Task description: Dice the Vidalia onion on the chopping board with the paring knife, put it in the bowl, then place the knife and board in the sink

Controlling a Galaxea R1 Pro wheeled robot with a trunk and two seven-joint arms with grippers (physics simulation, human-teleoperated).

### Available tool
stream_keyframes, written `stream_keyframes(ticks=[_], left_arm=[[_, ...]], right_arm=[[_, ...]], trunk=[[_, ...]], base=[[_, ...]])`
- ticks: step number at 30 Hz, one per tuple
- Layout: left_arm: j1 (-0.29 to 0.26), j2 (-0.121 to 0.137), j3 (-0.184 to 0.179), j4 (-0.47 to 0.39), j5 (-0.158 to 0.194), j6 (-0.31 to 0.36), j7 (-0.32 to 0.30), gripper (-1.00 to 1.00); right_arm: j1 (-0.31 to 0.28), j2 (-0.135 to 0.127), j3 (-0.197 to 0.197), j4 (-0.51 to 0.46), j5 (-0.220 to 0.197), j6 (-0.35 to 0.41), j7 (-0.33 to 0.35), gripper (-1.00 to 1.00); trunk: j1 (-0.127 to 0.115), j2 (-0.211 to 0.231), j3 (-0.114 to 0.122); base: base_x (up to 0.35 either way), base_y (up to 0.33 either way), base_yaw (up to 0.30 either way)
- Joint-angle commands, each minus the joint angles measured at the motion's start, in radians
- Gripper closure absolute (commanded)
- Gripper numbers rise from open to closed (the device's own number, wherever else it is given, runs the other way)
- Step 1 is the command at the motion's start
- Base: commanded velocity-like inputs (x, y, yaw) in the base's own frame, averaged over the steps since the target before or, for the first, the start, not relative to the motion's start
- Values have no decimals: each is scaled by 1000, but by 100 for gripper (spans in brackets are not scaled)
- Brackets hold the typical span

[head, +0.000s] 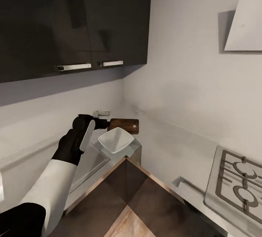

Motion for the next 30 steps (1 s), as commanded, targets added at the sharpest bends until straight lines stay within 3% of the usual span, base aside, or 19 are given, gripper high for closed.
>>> stream_keyframes(ticks=[1,16,30], left_arm=[[-1,0,-1,0,10,3,10,-100],[-1,2,2,90,10,0,10,-100],[0,0,59,116,10,0,8,-100]], right_arm=[[-1,0,-1,1,1,-3,-2,-100],[-1,0,-1,1,1,-3,-2,-100],[-1,-1,-1,1,1,-3,-2,-100]], trunk=[[1,-2,-2],[1,-2,-2],[1,-2,-2]], base=[[325,0,0],[71,0,0],[0,0,0]])
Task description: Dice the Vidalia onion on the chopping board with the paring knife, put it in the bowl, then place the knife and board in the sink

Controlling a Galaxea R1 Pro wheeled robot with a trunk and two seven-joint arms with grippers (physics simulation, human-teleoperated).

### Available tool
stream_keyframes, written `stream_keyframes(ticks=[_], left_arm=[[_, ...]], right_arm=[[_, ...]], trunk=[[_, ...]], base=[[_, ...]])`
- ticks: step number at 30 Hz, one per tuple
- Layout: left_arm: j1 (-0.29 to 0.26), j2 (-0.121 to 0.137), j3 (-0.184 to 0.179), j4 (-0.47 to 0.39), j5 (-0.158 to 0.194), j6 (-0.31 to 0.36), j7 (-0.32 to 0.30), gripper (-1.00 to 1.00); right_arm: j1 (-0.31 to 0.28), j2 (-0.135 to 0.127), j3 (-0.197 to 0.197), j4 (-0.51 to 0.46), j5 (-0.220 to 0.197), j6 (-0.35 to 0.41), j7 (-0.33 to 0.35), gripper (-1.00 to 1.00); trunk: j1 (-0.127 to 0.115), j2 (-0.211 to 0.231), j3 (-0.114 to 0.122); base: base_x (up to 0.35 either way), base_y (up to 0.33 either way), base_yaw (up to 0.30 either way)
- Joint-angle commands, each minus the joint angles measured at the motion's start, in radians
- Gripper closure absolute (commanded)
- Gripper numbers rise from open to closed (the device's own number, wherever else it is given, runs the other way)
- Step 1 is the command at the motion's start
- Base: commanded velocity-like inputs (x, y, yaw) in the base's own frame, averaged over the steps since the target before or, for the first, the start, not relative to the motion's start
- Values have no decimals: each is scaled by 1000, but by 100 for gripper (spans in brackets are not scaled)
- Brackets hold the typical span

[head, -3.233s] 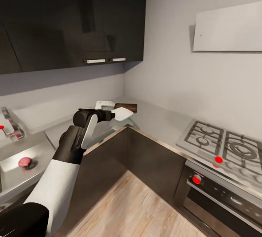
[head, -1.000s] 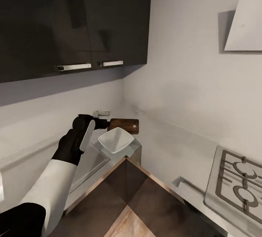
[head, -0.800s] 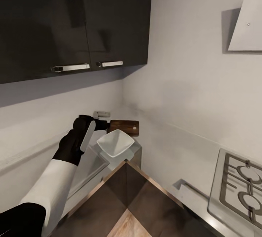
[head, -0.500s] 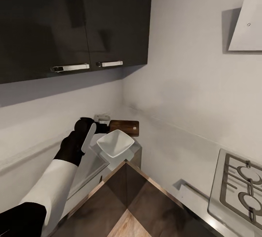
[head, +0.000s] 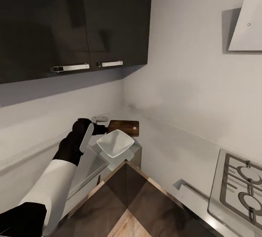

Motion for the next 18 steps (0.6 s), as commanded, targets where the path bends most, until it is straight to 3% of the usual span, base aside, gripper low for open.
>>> stream_keyframes(ticks=[1,18], left_arm=[[-1,0,4,3,11,3,9,-100],[-1,-2,24,48,11,-25,14,-100]], right_arm=[[-1,0,-1,1,1,-3,-2,-100],[-1,1,-1,1,1,-3,-2,-100]], trunk=[[0,-2,-2],[0,-2,-2]], base=[[0,0,0],[0,0,0]])
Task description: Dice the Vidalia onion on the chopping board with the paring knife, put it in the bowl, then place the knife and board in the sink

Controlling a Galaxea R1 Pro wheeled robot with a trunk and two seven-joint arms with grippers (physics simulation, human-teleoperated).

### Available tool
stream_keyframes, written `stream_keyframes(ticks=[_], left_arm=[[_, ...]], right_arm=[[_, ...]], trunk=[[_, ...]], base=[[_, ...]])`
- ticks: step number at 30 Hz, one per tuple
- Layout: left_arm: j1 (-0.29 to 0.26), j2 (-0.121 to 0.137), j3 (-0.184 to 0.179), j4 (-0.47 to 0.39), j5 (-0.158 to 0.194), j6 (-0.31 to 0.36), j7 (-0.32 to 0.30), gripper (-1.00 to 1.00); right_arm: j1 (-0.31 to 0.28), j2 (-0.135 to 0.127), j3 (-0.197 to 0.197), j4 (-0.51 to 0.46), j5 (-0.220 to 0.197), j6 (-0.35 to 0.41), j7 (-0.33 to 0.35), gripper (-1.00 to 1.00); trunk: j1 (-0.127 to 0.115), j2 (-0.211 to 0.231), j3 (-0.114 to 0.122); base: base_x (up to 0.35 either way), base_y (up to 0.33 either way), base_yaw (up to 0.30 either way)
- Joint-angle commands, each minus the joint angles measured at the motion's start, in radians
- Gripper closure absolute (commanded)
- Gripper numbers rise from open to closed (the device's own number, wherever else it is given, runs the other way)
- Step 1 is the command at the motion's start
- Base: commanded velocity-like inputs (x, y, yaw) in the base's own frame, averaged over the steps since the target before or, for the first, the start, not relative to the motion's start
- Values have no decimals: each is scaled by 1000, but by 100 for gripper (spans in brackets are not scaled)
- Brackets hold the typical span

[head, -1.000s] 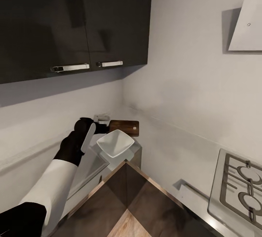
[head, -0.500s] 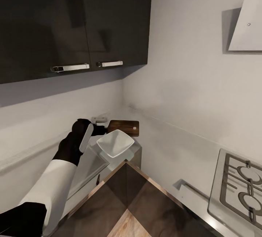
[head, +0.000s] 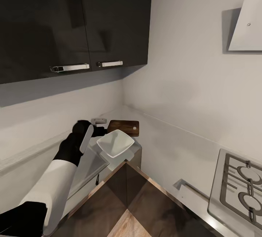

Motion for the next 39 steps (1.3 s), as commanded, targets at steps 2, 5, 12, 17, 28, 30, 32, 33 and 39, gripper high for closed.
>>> stream_keyframes(ticks=[2,5,12,17,28,30,32,33,39], left_arm=[[-1,-1,0,11,10,-21,12,-100],[-1,-3,8,17,10,-34,14,-100],[-1,-9,27,54,10,-63,15,-100],[-1,-9,28,62,10,-73,15,-100],[-1,-9,28,105,10,-87,15,-100],[-1,-9,28,117,10,-87,14,-100],[-1,-9,28,128,10,-92,14,-100],[-1,-9,28,132,10,-95,14,-100],[-1,-9,28,191,10,-167,15,-100]], right_arm=[[-1,1,-1,1,1,-3,-2,-100],[-1,0,-1,1,1,-3,-2,-100],[-1,0,-1,1,1,-3,-2,-100],[-1,1,-1,0,1,-3,-2,-100],[0,1,-1,-1,1,-3,-2,-100],[-1,1,-1,-1,1,-3,-2,-100],[-1,1,-1,-1,1,-3,-2,-100],[0,1,-1,-1,1,-3,-2,-100],[-1,1,-1,-1,1,-3,-2,-100]], trunk=[[0,-2,-2],[0,-2,-2],[0,-2,-2],[0,-2,-2],[0,-2,-2],[0,-2,-2],[0,-2,-2],[0,-2,-2],[0,-2,-2]], base=[[0,0,0],[0,0,0],[0,0,0],[0,0,0],[0,0,0],[0,0,0],[0,0,0],[0,0,0],[0,0,0]])
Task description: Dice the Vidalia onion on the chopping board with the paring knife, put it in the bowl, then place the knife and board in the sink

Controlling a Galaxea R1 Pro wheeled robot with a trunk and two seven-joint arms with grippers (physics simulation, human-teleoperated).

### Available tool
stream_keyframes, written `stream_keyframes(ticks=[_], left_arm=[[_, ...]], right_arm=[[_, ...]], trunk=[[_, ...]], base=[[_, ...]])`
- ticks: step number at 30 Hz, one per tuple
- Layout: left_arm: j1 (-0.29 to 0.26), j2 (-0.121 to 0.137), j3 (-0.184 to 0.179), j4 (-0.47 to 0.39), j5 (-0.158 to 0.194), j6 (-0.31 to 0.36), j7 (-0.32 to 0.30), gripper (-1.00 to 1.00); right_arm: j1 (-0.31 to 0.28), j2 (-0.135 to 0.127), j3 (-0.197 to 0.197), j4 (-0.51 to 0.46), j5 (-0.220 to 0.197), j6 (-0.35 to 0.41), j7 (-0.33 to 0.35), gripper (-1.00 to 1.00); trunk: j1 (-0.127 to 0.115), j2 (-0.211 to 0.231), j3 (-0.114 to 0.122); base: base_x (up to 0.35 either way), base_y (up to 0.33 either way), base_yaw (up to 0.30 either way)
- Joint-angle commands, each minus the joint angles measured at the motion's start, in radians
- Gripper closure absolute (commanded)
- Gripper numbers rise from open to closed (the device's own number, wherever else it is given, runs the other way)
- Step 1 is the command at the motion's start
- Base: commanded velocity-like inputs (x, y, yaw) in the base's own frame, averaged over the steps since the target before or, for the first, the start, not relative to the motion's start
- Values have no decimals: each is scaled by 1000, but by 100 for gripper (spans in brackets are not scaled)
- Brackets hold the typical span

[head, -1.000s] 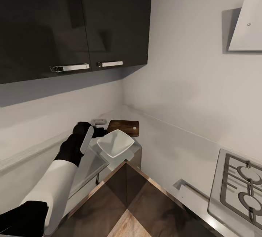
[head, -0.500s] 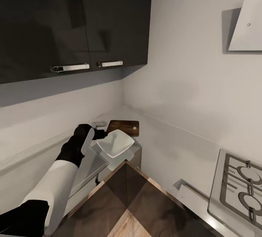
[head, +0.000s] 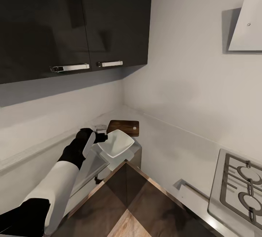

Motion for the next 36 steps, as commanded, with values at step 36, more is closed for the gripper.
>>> stream_keyframes(ticks=[36], left_arm=[[-1,-2,-3,61,10,-11,7,-100]], right_arm=[[0,-1,-1,1,1,-3,-2,-100]], trunk=[[0,-2,-2]], base=[[47,-5,0]])
